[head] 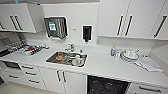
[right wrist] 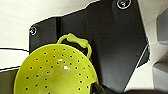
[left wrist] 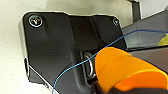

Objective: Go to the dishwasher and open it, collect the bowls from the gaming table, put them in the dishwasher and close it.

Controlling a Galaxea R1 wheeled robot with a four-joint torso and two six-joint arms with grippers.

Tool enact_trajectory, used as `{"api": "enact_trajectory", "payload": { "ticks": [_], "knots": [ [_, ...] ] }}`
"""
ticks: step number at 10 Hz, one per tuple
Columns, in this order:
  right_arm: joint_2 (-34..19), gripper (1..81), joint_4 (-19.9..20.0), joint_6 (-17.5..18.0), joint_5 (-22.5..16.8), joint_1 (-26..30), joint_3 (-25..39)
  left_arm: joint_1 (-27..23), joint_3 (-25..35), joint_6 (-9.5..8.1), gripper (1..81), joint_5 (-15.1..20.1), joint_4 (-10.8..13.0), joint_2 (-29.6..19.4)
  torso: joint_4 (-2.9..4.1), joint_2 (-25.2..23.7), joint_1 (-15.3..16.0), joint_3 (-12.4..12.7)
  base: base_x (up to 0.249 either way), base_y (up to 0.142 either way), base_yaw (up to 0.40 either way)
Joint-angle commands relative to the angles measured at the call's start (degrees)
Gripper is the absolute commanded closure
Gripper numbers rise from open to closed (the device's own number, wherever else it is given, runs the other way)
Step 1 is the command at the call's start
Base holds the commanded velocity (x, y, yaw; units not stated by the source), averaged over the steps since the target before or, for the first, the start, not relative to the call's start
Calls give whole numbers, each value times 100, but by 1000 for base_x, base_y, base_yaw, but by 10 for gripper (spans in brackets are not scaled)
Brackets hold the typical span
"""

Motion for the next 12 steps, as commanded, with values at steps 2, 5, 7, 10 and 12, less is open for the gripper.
{"api": "enact_trajectory", "payload": {
  "ticks": [2, 5, 7, 10, 12],
  "knots": [
    [-16, 811, -52, -15, -238, 213, 29, -197, 6, -18, 811, 112, 34, -107, 0, 0, 0, 0, 111, 0, 0],
    [-16, 811, -52, -6, -238, 214, 21, -197, 6, -18, 811, 112, 34, -116, 0, -2, -5, 0, 108, 0, 0],
    [-8, 811, -52, -15, -238, 213, 21, -206, 6, -18, 811, 112, 34, -107, 0, -2, -2, 0, 109, 0, 0],
    [-8, 811, -52, -6, -247, 213, 21, -197, 6, -18, 811, 112, 34, -107, 0, 0, 0, 0, 79, 0, 0],
    [-25, 811, -16, -6, -238, 205, 29, -206, 6, -18, 811, 112, 34, -107, 0, 0, 2, 0, 0, 0, 0]
  ]
}}
